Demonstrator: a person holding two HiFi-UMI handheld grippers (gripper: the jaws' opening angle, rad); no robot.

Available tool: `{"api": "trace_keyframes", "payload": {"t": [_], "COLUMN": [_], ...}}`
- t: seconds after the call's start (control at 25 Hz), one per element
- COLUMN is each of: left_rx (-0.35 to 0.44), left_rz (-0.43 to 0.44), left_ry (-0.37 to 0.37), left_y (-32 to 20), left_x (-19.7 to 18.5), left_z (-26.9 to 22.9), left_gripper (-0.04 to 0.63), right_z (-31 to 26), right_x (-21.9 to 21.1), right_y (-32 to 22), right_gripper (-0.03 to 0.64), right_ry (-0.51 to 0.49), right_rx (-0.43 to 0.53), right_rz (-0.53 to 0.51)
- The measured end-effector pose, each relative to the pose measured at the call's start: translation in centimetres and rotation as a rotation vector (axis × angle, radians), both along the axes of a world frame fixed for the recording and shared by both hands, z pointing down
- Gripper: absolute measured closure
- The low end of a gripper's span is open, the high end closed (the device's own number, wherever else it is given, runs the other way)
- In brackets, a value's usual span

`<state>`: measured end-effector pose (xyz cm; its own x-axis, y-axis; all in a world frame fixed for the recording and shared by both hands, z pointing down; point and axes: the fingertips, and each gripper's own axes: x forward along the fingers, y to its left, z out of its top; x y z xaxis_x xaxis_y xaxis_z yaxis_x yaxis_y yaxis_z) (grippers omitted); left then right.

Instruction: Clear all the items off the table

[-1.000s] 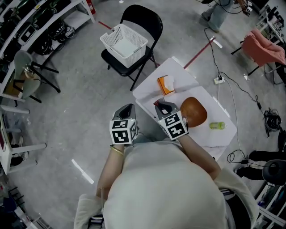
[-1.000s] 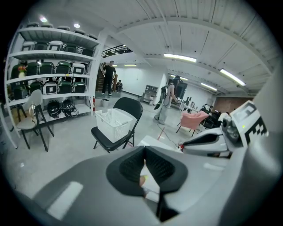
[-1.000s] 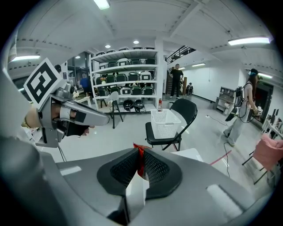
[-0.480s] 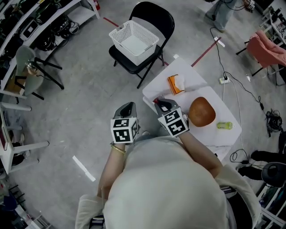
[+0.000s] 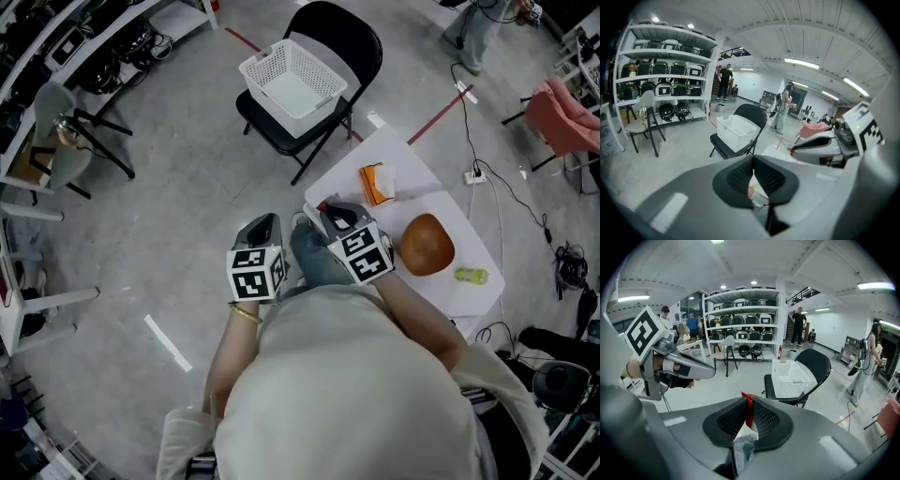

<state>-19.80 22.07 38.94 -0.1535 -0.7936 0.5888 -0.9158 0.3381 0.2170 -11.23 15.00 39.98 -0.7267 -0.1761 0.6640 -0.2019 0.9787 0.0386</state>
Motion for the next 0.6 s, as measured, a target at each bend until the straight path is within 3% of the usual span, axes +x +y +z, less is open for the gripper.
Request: {"api": "trace_keyframes", "payload": {"t": [0.6], "left_rx": [-0.002], "left_rz": [-0.047], "left_ry": [-0.009], "left_y": [-7.6], "left_x": [-9.7], "left_z": [-0.7], "left_gripper": [0.585], "right_z": [-0.8], "right_x": [-9.4], "right_y": [-8.5], "right_gripper": [0.583], "right_ry": [0.0], "right_rx": [0.0], "right_rz": [-0.025]}}
